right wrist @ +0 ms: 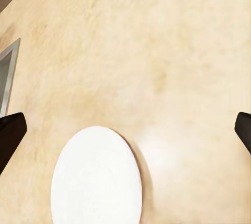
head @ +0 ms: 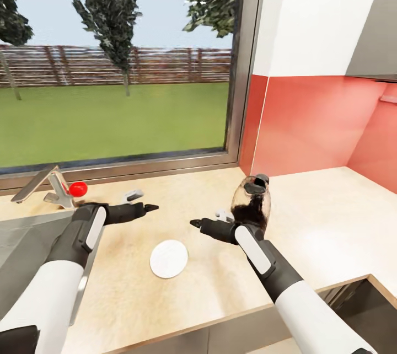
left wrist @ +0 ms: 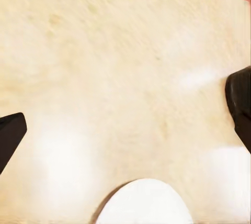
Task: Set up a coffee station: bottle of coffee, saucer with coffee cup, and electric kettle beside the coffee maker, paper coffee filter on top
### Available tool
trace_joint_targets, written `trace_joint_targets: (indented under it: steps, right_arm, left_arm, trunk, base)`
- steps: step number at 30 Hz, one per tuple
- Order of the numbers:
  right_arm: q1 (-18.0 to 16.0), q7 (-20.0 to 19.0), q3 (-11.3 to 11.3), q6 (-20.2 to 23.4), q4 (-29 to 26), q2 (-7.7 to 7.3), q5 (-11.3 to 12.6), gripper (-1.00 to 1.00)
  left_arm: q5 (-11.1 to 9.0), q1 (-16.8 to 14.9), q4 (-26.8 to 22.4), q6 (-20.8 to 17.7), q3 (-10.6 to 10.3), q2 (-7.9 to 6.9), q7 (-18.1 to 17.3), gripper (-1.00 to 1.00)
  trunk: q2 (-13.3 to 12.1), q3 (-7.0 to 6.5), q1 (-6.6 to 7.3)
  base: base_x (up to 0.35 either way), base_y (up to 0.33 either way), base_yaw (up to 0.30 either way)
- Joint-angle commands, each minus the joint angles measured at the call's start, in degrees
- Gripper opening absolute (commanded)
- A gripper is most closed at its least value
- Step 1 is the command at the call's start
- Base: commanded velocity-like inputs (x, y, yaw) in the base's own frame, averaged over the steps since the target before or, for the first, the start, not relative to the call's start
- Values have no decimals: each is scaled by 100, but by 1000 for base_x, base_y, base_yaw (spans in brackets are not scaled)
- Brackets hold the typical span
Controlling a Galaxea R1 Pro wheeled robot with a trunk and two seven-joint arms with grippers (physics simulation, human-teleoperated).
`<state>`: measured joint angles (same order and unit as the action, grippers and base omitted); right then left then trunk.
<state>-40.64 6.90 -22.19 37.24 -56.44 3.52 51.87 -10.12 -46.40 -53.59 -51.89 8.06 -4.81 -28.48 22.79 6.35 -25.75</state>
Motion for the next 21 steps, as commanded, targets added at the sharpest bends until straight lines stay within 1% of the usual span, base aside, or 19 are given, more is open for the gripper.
trace_joint_targets:
  steps: [1, 7, 9, 11, 12, 14, 16, 21]
  right_arm:
    - [-6, 57, -9, 11, -6, -1, 60, 100]
    - [113, 50, -29, 19, -7, 23, 68, 100]
    - [203, 49, -30, 19, -7, 109, 69, 100]
    - [290, 49, -31, 20, -7, 240, 69, 100]
    - [310, 49, -31, 20, -7, 267, 69, 100]
    - [376, 49, -36, 20, -7, 351, 69, 100]
    - [444, 50, -34, 20, -7, 430, 69, 100]
    - [532, 49, -33, 20, -7, 508, 69, 100]
  left_arm:
    - [-29, 14, 34, -44, 14, 0, -22, 100]
    - [-30, 168, 112, -54, 31, -18, -43, 100]
    - [-68, 242, 120, -56, 35, -29, -75, 100]
    - [-182, 339, 135, -54, 37, -48, -186, 100]
    - [-217, 367, 139, -53, 37, -57, -226, 100]
    - [-351, 470, 149, -51, 38, -100, -417, 100]
    - [-421, 523, 153, -50, 38, -135, -563, 100]
    - [-468, 562, 155, -59, 38, -220, -661, 100]
  trunk:
    - [13, 13, -4]
    - [13, 13, -4]
    - [13, 13, -4]
    - [13, 13, -4]
    - [13, 13, -4]
    - [13, 13, -4]
    - [13, 13, -4]
    - [13, 13, -4]
  base:
    - [0, 0, -3]
    - [0, 0, -1]
    - [0, 0, 0]
    - [0, 0, 0]
    - [0, 0, 0]
    - [0, 0, 0]
    - [0, 0, 0]
    - [0, 0, 0]
